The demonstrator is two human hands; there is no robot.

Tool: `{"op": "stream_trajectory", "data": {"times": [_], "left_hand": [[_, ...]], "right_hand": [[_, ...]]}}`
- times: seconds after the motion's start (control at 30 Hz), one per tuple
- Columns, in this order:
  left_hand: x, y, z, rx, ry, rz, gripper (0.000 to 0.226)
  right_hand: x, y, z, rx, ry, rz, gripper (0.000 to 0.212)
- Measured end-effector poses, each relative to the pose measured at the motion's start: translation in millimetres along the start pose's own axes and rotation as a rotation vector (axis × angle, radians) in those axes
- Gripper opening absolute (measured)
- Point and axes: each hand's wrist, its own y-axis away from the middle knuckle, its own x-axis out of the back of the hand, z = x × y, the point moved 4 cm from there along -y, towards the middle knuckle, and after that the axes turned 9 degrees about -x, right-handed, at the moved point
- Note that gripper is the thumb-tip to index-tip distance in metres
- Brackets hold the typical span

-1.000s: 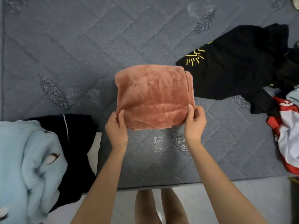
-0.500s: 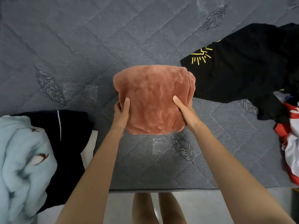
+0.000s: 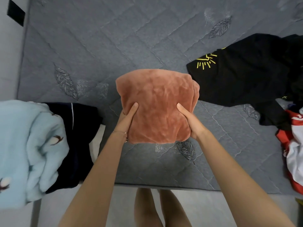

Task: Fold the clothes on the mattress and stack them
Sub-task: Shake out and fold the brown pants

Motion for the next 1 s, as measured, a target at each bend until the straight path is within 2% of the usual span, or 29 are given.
{"op": "stream_trajectory", "data": {"times": [0.07, 0.2, 0.37, 0.57, 0.67, 0.8, 0.93, 1.0], "left_hand": [[7, 16, 0, -0.014, 0.007, 0.029, 0.08], [21, 50, -2, -0.067, 0.016, 0.04, 0.049], [49, 84, -19, -0.038, -0.087, 0.131, 0.069], [79, 103, -50, -0.036, -0.168, 0.141, 0.046], [87, 108, -62, -0.046, -0.207, 0.16, 0.044], [95, 101, -86, -0.085, -0.355, 0.164, 0.03], [95, 93, -108, -0.012, -0.47, 0.163, 0.051], [94, 96, -107, -0.016, -0.491, 0.188, 0.053]], "right_hand": [[-8, 10, 8, 0.005, -0.008, -0.024, 0.092], [-24, 33, 30, 0.004, -0.038, -0.047, 0.088], [-43, 52, 67, -0.003, -0.086, -0.033, 0.089], [-62, 51, 120, -0.014, -0.139, -0.01, 0.075], [-66, 46, 140, -0.012, -0.15, 0.027, 0.074], [-63, 35, 164, -0.006, -0.123, 0.141, 0.069], [-52, 26, 178, 0.033, -0.012, 0.272, 0.062], [-52, 28, 178, 0.033, 0.03, 0.299, 0.054]]}}
